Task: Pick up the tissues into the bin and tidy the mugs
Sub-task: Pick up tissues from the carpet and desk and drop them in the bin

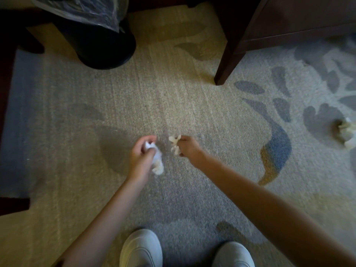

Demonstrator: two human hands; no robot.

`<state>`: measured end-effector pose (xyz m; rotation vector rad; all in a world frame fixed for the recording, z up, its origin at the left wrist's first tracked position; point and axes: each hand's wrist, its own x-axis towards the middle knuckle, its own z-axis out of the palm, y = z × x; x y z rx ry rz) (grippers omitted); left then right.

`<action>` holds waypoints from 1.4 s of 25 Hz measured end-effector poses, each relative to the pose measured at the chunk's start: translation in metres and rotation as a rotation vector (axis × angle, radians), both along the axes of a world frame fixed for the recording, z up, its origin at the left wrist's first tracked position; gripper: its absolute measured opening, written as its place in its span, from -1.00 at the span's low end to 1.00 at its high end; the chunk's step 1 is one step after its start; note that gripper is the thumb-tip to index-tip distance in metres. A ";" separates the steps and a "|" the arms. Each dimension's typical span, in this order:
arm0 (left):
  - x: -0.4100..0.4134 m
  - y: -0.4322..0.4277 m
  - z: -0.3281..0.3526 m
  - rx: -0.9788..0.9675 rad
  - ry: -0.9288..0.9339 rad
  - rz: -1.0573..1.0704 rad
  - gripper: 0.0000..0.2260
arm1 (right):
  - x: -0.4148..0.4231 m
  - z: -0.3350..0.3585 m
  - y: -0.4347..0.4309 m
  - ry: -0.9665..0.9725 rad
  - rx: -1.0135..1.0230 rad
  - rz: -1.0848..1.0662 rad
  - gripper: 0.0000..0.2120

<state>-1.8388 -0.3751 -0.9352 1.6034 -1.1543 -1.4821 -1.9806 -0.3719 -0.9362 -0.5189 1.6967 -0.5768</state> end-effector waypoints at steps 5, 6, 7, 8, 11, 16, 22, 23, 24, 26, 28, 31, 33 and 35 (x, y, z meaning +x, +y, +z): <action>-0.057 -0.031 0.036 -0.185 0.084 -0.118 -0.65 | -0.014 0.042 -0.008 -0.479 -0.076 -0.369 -0.65; -0.066 -0.032 0.038 -0.232 0.056 -0.166 -0.70 | -0.022 0.050 -0.009 -0.530 -0.102 -0.421 -0.60; -0.075 -0.030 0.040 -0.241 0.045 -0.208 -0.78 | -0.030 0.058 -0.010 -0.553 -0.113 -0.469 -0.57; -0.084 -0.029 0.041 -0.222 0.043 -0.254 -0.84 | -0.038 0.063 -0.012 -0.551 -0.105 -0.504 -0.59; -0.109 -0.028 0.036 -0.301 -0.059 -0.453 -0.70 | -0.062 0.075 -0.016 -0.627 -0.062 -0.554 -0.52; -0.152 -0.043 0.028 -0.547 -0.212 -0.635 -0.81 | -0.109 0.068 -0.009 -0.830 -0.164 -0.731 -0.43; -0.213 -0.071 0.027 -0.718 -0.215 -0.647 -0.94 | -0.216 0.026 0.028 0.193 -0.241 -0.516 -0.70; -0.227 -0.074 0.026 -0.735 -0.242 -0.685 -0.94 | -0.244 0.018 0.039 0.445 -0.219 -0.469 -0.71; -0.237 -0.077 0.024 -0.754 -0.270 -0.729 -0.94 | -0.271 0.010 0.050 0.645 -0.166 -0.421 -0.71; -0.258 -0.079 0.021 -0.785 -0.314 -0.828 -0.93 | -0.318 -0.006 0.067 0.932 -0.035 -0.324 -0.65; -0.282 -0.079 0.019 -0.801 -0.328 -0.933 -0.92 | -0.356 -0.016 0.076 1.112 0.040 -0.281 -0.60; -0.327 -0.074 0.023 -0.856 -0.304 -0.986 -0.94 | -0.399 -0.023 0.094 1.230 0.147 -0.249 -0.48; -0.357 -0.068 0.026 -0.904 -0.285 -1.018 -0.93 | -0.425 -0.028 0.111 1.224 0.233 -0.253 -0.43; -0.379 -0.061 0.027 -0.933 -0.268 -1.058 -0.92 | -0.446 -0.033 0.127 1.178 0.308 -0.247 -0.41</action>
